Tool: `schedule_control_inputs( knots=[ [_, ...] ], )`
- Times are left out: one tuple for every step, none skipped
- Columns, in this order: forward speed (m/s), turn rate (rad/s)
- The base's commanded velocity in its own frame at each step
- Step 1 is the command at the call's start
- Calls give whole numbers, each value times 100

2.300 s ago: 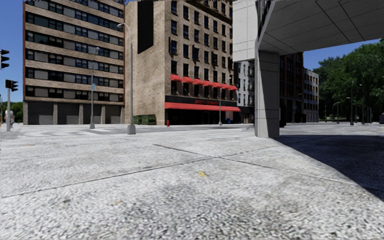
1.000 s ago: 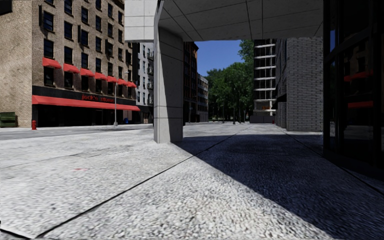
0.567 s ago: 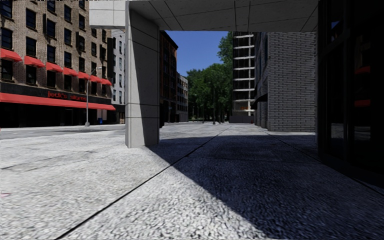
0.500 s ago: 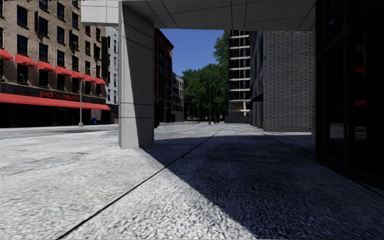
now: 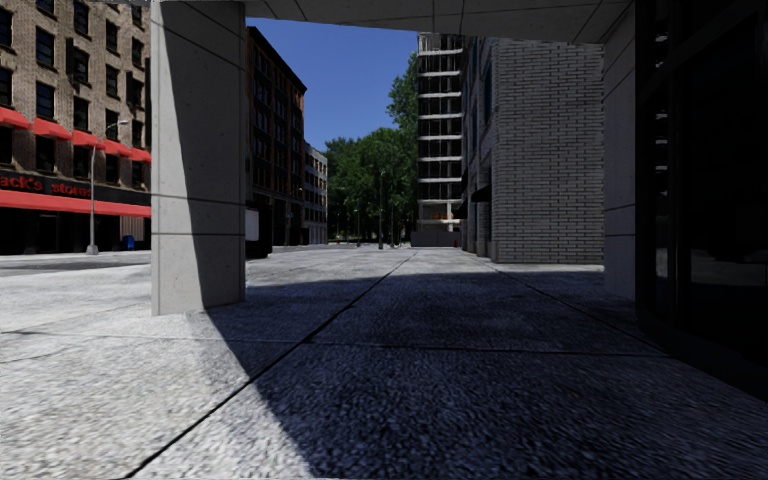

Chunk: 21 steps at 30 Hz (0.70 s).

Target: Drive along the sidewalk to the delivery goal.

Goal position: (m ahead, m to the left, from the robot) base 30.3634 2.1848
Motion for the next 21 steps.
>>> schedule_control_inputs(
  knots=[
    [200, 0],
    [200, 0],
    [200, 0],
    [200, 0],
    [200, 0],
    [200, 0],
    [200, 0],
    [200, 0],
    [200, 0],
    [200, 0],
    [200, 0],
    [200, 0],
    [200, 0],
    [200, 1],
    [200, 15],
    [200, 15],
    [200, 20],
    [200, 25],
    [200, 27],
    [200, 27],
    [200, 28]
  ],
)
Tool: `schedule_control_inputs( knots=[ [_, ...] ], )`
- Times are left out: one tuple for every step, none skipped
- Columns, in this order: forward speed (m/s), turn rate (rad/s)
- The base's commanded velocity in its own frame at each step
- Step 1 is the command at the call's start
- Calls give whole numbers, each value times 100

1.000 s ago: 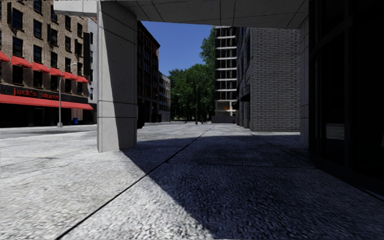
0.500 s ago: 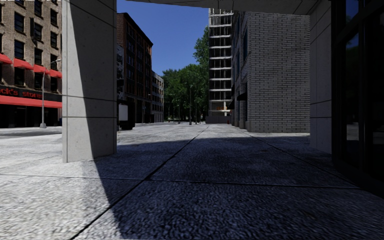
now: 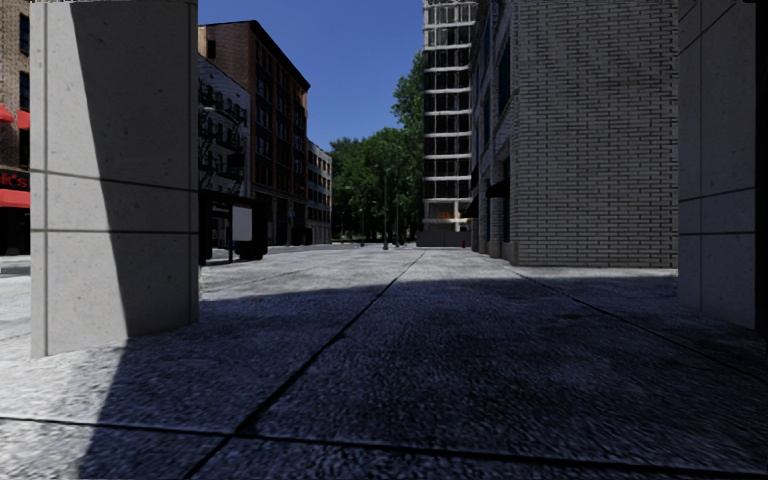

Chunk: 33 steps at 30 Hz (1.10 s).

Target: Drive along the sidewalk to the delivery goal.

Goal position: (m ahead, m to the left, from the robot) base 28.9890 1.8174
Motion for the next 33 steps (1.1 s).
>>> schedule_control_inputs(
  knots=[
    [200, 28],
    [200, 25],
    [200, 25],
    [200, 13],
    [200, 0],
    [200, 0],
    [200, 0],
    [200, 0],
    [200, 0],
    [200, 0],
    [200, 0],
    [200, 0],
    [200, 0],
    [200, 0],
    [200, 0],
    [200, 0],
    [200, 0],
    [200, 0],
    [200, 0],
    [200, 0],
    [200, 0],
    [200, 6],
    [200, 10],
    [200, 10],
    [200, 13],
    [200, 15],
    [200, 18],
    [200, 18],
    [200, 20],
    [200, 20],
    [200, 20],
    [200, 21],
    [200, 21]
  ],
)
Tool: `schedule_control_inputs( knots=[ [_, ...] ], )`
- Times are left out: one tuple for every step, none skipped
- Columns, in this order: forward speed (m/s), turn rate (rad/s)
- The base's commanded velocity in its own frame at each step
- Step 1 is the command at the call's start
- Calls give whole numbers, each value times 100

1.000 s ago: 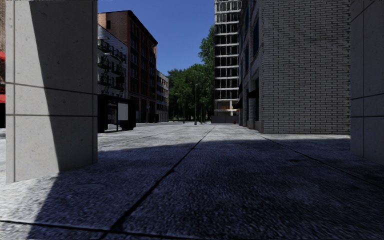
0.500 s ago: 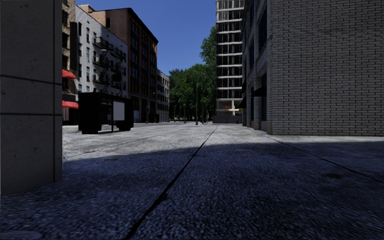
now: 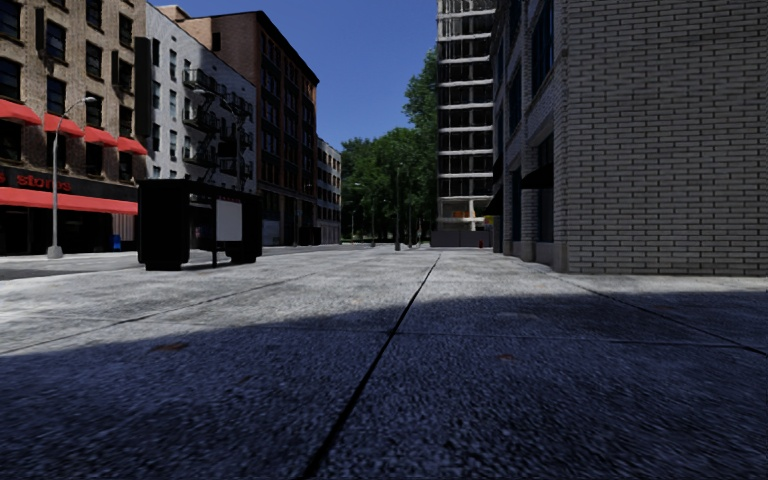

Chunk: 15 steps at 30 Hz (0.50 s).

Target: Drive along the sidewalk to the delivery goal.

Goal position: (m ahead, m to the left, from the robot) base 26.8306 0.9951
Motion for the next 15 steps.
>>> schedule_control_inputs(
  knots=[
    [200, 21],
    [200, 21],
    [200, 21],
    [200, 21],
    [200, 21],
    [200, 21],
    [200, 21],
    [200, 21],
    [200, 21],
    [200, 21],
    [200, 21],
    [200, 21],
    [200, 21],
    [200, 20],
    [200, 20]
  ],
)
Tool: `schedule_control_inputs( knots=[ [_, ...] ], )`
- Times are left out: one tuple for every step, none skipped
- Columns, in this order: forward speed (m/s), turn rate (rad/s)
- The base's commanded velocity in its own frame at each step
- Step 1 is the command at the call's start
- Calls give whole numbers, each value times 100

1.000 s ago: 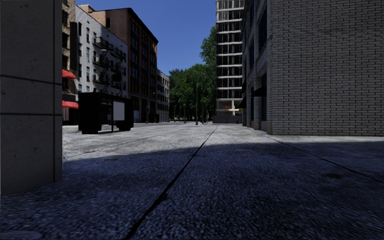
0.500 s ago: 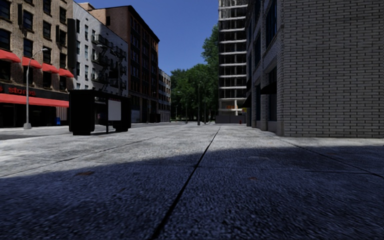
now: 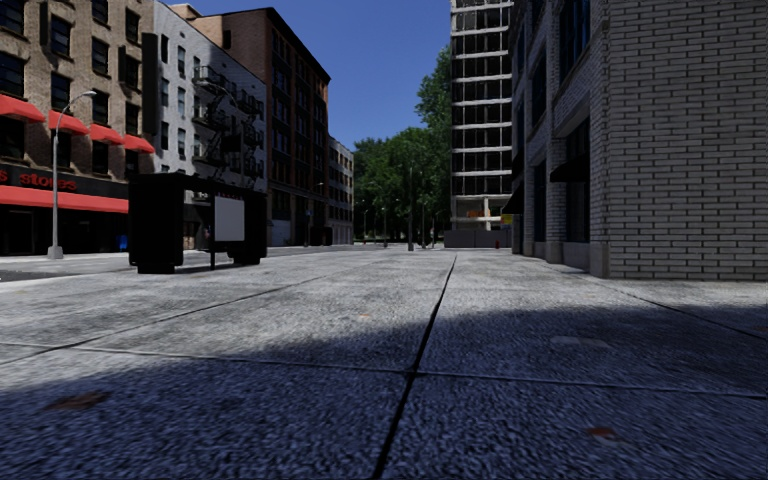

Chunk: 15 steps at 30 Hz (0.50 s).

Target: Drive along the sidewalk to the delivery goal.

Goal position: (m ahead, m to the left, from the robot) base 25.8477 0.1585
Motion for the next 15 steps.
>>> schedule_control_inputs(
  knots=[
    [200, 20],
    [200, 20],
    [200, 20],
    [200, 20],
    [200, 20],
    [200, 20],
    [200, 20],
    [200, 20],
    [200, 20],
    [200, 24],
    [200, 28],
    [200, 28],
    [200, 29],
    [200, 29],
    [200, 29]
  ],
)
